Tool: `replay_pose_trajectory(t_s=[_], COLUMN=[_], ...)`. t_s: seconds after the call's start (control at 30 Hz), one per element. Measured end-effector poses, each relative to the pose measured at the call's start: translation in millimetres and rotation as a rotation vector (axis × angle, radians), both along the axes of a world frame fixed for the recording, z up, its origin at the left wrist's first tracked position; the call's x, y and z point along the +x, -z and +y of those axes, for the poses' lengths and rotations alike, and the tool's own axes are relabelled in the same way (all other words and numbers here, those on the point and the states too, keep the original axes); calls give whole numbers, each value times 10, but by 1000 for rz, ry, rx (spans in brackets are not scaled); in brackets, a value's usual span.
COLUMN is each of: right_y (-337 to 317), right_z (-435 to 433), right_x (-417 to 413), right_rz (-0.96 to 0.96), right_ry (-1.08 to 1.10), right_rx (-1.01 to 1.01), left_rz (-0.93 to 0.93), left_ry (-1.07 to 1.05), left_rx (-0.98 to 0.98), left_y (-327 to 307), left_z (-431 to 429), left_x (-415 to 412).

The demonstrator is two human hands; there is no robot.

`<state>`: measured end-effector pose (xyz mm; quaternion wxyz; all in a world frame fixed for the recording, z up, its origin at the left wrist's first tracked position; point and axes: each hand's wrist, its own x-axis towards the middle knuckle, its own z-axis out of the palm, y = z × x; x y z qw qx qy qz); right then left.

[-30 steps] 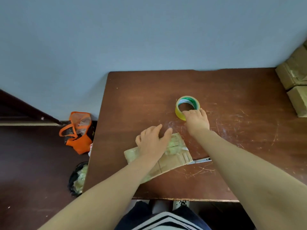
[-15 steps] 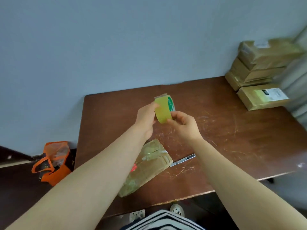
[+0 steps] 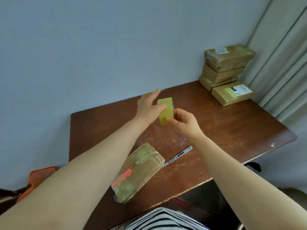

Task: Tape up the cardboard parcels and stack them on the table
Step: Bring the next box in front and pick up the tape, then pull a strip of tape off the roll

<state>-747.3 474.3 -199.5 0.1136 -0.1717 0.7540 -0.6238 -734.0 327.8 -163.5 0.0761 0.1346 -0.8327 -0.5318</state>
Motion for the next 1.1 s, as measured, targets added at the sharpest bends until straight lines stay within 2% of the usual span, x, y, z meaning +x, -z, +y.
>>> replay_pose_trajectory(t_s=[0.1,0.27,0.37,0.43,0.6,0.7,0.9,0.97,1.03,1.1], right_y=[12,13,6,21,133,182,333,369,385,451], right_z=[-8,51,114,163,305,442,795,888,986,1112], right_x=[47,88,101,103,129,47,-86,-192,-301,-371], right_rz=[-25,-109,-171,-203,-290,-235,-354,-318,-245,-275], right_ry=[-58,-87,-69,-64,-55,-16,-122,-92,-53,-59], right_rx=[-19,-26,-72,-24,84,276,219,262,391,395], left_rz=[54,125,124,128,-14,-108,-203,-260,-296,-313], left_ry=[77,16,-31,-87,-142,-212,-344,-394,-468,-496], left_rx=[-45,160,96,35,-17,118,333,388,434,432], left_y=[33,175,266,339,587,674,677,742,785,830], left_z=[-16,-47,-48,-27,36,119,294,321,329,331], left_x=[36,106,99,85,62,30,-140,-155,-194,-260])
